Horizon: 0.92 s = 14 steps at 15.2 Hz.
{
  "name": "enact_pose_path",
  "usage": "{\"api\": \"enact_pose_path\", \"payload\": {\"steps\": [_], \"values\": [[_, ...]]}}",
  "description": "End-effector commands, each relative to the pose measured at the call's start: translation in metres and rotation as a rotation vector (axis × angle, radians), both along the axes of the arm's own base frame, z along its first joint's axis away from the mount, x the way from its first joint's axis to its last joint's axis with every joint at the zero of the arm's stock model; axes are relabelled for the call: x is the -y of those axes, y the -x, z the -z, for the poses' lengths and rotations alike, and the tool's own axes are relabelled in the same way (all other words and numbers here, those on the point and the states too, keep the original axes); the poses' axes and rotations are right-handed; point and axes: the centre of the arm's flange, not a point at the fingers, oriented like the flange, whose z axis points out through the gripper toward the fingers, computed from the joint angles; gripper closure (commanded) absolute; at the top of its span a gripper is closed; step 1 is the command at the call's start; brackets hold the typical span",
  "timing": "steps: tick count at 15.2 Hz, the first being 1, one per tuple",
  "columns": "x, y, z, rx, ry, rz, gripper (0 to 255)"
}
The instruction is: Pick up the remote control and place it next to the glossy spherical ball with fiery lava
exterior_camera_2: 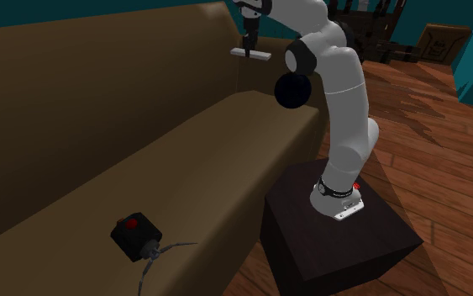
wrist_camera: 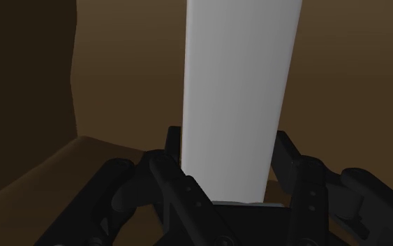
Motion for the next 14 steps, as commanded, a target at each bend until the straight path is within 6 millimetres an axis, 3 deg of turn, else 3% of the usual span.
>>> {"api": "enact_pose_path", "payload": {"steps": [1,14], "values": [[0.008,0.003,0.008,0.001,-0.001,-0.003,255],[0.008,0.003,0.077,0.001,-0.001,-0.003,255]]}}
